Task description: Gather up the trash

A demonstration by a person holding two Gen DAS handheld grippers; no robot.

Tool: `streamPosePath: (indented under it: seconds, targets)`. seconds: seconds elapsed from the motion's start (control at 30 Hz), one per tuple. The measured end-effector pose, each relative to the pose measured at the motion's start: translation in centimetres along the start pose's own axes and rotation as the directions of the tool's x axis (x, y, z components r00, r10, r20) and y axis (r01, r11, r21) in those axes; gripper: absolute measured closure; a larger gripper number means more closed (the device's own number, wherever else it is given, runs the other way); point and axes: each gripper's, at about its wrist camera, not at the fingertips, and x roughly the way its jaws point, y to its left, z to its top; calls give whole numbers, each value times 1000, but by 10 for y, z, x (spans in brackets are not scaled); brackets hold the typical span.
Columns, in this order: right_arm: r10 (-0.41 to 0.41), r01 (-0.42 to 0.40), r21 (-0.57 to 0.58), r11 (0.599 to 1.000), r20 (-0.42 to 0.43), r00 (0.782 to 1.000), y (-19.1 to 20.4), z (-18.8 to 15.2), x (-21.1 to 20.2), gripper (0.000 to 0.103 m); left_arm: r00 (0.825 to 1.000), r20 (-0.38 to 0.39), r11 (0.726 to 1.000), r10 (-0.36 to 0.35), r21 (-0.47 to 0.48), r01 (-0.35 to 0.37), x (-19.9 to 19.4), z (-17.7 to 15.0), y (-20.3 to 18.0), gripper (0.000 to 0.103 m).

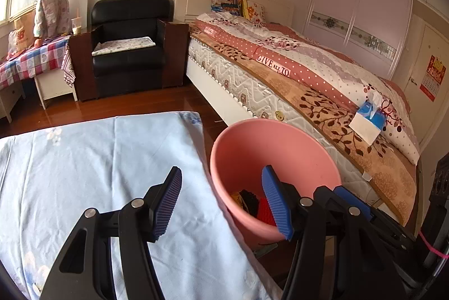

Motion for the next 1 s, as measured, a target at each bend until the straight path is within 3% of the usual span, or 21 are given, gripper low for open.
streamPosePath:
  seconds: [0.3, 0.5, 1.0]
  targets:
    - [-31, 36, -65, 997, 63, 998, 31, -11, -26, 61, 999, 46, 1000, -5, 8, 4, -35, -11, 13, 44]
    - [-36, 41, -76, 996, 62, 997, 45, -17, -35, 61, 997, 78, 1000, 23, -9, -23, -57, -18, 24, 44]
    - [-65, 72, -118, 990, 57, 996, 70, -38, -47, 61, 996, 59, 994, 62, -89, -57, -78, -35, 52, 35]
